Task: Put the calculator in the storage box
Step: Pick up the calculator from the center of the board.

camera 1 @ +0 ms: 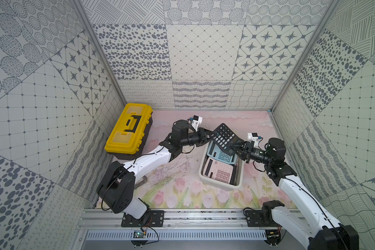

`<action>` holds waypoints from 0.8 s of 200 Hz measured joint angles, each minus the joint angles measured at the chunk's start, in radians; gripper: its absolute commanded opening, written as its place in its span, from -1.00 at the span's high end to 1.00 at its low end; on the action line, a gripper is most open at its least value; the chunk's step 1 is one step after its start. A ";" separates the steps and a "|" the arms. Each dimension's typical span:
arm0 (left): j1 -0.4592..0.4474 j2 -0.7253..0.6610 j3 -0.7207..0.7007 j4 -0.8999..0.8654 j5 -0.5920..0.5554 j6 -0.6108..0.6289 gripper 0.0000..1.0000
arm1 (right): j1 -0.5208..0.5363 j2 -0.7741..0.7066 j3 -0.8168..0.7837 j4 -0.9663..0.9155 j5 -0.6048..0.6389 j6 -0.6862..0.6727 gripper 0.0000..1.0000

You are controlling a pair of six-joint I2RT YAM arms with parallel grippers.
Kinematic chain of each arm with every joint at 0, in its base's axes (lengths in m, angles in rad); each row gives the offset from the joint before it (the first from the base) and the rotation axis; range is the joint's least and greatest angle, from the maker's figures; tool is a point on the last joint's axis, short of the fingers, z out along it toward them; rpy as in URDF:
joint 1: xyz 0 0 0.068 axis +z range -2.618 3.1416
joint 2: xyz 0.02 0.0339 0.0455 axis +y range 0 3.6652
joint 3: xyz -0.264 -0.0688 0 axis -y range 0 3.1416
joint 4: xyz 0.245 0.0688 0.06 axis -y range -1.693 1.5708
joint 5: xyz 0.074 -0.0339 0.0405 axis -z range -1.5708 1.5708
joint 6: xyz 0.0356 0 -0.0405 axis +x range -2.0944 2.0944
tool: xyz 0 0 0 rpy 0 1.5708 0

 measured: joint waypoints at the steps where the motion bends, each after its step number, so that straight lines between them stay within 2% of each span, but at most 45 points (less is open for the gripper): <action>1: 0.000 0.000 0.000 0.000 0.000 0.000 1.00 | 0.000 0.000 0.000 0.000 0.000 0.001 0.53; 38: -0.011 -0.012 -0.039 0.048 -0.072 -0.010 1.00 | 0.002 -0.005 -0.011 0.003 0.032 0.021 0.98; 52: -0.013 -0.014 -0.043 0.052 -0.083 -0.010 0.70 | 0.004 -0.005 -0.012 -0.003 0.039 0.016 1.00; 84: -0.017 -0.030 -0.034 0.015 -0.121 0.004 -0.28 | 0.005 -0.005 0.019 -0.091 0.040 -0.047 1.00; 102: -0.016 -0.047 -0.013 -0.033 -0.148 0.025 -0.66 | 0.005 0.002 0.063 -0.183 0.039 -0.108 1.00; 127: -0.010 -0.078 0.022 -0.128 -0.188 0.081 -0.93 | 0.005 0.045 0.145 -0.340 0.043 -0.211 1.00; 160: 0.024 -0.127 0.041 -0.257 -0.244 0.150 -0.99 | 0.005 0.120 0.253 -0.582 0.091 -0.378 1.00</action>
